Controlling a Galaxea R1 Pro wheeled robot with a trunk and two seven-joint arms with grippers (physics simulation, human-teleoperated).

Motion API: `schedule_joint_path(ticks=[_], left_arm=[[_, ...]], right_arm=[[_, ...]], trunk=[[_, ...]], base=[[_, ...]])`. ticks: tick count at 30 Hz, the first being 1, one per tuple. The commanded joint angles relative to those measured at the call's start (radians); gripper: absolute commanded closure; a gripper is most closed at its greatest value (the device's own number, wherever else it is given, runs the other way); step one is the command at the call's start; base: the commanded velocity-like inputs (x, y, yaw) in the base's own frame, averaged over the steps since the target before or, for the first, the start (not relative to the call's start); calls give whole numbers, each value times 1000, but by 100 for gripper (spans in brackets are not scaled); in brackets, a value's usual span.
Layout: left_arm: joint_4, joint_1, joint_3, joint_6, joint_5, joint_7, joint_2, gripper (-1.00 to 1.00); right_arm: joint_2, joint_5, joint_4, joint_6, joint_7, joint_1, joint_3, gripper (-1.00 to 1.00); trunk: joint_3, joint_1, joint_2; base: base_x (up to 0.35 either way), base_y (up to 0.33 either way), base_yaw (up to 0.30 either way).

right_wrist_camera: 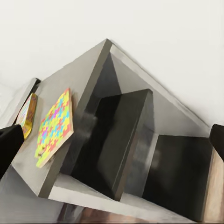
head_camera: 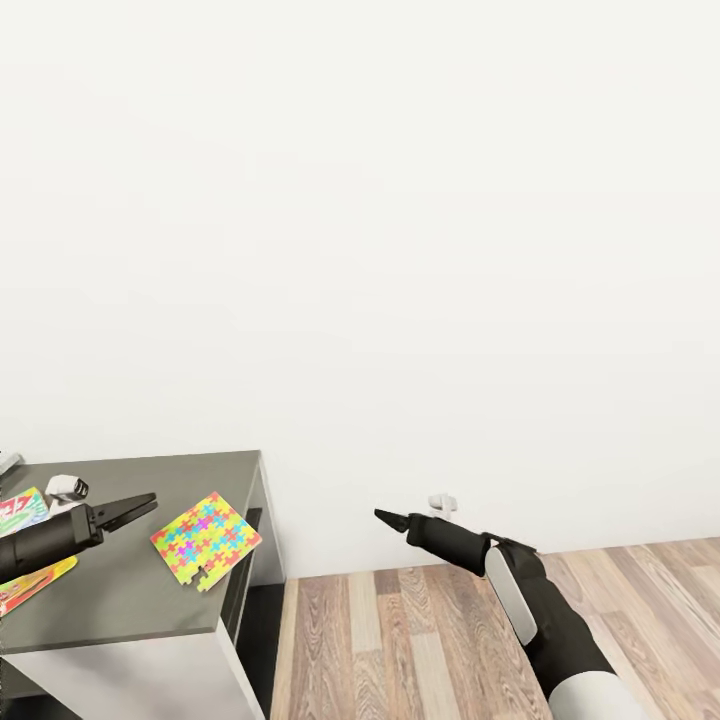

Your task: Put all the toys in the child's room - the three board games (two on the bed and one on the table), the two jigsaw puzzles on the table, and the tennis ball on the table - inside the toy box on the table in the child's room.

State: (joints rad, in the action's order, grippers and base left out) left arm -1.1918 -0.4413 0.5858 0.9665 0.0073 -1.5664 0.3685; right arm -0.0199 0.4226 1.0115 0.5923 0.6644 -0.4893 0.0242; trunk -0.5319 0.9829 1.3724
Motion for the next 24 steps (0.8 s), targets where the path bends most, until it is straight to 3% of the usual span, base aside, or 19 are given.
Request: schedule_joint_path(ticks=[1,6,10,13,20,24], left_arm=[[0,-1,0,11,-1,-4,0,-100],[-1,-1,0,11,0,-4,1,-100],[-2,4,0,11,1,-4,0,-100],[-2,9,-1,10,1,-4,0,-100],[-7,13,-3,4,2,-4,-2,-100],[-75,31,-52,6,4,-4,-27,-100]], right_arm=[[-5,7,-16,20,0,-13,-2,-100],[-49,21,-185,101,7,-112,-8,-100],[-67,70,-306,130,9,-174,-11,-100],[-64,92,-330,138,8,-186,-12,-100],[-68,101,-340,133,7,-191,-12,-100],[-73,98,-341,129,0,-191,-9,-100]], trunk=[[-1,0,1],[-1,0,1],[-1,0,1],[-1,0,1],[-1,0,1],[-1,0,1]], base=[[0,63,0],[0,26,0],[0,44,0],[0,171,0],[0,64,0],[0,7,0]])
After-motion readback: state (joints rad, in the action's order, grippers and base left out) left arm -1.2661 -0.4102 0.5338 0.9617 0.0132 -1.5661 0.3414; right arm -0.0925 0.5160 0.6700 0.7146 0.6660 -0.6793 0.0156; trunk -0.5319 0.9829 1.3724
